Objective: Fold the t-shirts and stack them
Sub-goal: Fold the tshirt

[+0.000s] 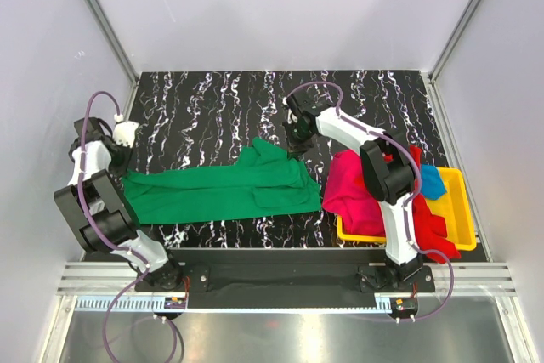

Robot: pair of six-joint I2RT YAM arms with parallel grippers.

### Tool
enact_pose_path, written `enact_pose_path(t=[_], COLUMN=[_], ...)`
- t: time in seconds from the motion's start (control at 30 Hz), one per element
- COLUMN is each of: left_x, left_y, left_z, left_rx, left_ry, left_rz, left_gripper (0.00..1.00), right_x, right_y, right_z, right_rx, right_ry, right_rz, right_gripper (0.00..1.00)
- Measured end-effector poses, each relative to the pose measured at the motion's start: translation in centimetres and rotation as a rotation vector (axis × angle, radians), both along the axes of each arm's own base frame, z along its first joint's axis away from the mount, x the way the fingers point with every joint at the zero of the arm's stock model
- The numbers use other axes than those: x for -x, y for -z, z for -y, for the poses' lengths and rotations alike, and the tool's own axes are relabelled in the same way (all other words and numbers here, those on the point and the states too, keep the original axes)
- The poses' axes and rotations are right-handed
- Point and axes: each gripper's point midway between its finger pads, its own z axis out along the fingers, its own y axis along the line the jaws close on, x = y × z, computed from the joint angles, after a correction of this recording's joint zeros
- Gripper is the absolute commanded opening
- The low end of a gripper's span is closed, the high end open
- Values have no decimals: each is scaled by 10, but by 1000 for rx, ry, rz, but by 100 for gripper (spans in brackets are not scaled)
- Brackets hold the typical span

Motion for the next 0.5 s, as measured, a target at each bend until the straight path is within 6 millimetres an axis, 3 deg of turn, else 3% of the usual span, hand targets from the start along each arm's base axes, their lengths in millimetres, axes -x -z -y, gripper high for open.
enact_pose_path(t=[0.2, 0.5], left_x=[-2, -38], left_y=[-4, -45], left_z=[0, -12], left_rx=[2, -18], left_ry=[-2, -35], left_rz=[5, 119], left_gripper=[0, 0], right_x=[-4, -56], right_y=[-10, -77], right_z=[2, -4], right_rx=[5, -67], right_ry=[-3, 12], right_rz=[31, 214], right_gripper=[0, 2])
